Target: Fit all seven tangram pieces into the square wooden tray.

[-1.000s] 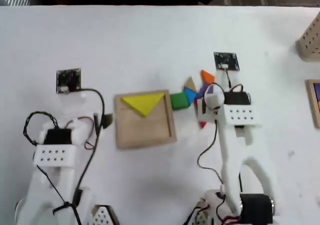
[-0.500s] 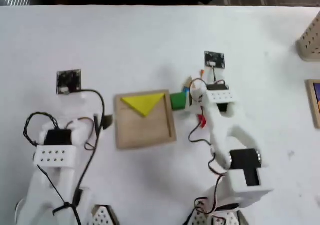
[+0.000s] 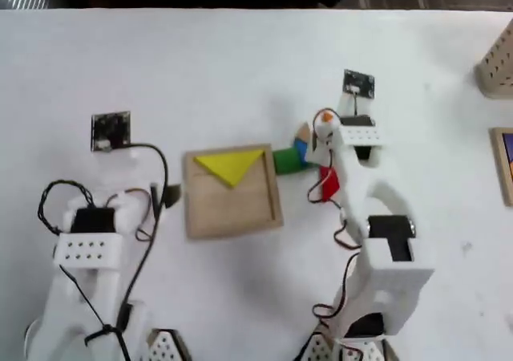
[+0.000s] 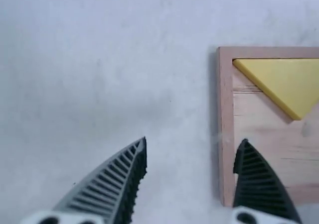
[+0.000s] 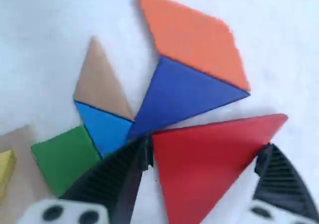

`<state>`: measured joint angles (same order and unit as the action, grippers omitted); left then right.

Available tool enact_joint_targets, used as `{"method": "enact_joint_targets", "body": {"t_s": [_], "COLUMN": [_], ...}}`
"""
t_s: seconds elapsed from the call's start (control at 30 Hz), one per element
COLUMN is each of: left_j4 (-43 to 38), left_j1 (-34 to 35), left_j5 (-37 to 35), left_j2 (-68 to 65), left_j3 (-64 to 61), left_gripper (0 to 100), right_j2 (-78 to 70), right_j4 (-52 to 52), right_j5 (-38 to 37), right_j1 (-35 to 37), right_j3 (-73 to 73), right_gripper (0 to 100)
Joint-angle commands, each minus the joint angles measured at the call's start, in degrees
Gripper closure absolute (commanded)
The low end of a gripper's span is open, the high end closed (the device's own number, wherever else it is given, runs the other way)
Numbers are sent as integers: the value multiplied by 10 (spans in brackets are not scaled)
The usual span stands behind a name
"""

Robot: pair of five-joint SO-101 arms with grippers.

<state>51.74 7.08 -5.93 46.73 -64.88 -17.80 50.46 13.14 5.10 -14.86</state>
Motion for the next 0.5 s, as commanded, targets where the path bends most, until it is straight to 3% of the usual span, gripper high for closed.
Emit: {"method": "enact_joint_targets", "body": {"t_s": [0.0,0.23,0.47], "left_j4": [-15,-15,-15], "left_j1": [2,2,2], "left_j5": [7,7,7], "left_j2": [15,15,15], "left_j3": [4,3,4], "left_gripper": [714,714,714], "right_j2": [-11,-41,-36], "right_j4": [29,162,152], "right_j5": [11,-69,-73], "right_j1": [4,-8,-29], "right_j3": [46,67,65], "right_gripper": [676,682,837]}}
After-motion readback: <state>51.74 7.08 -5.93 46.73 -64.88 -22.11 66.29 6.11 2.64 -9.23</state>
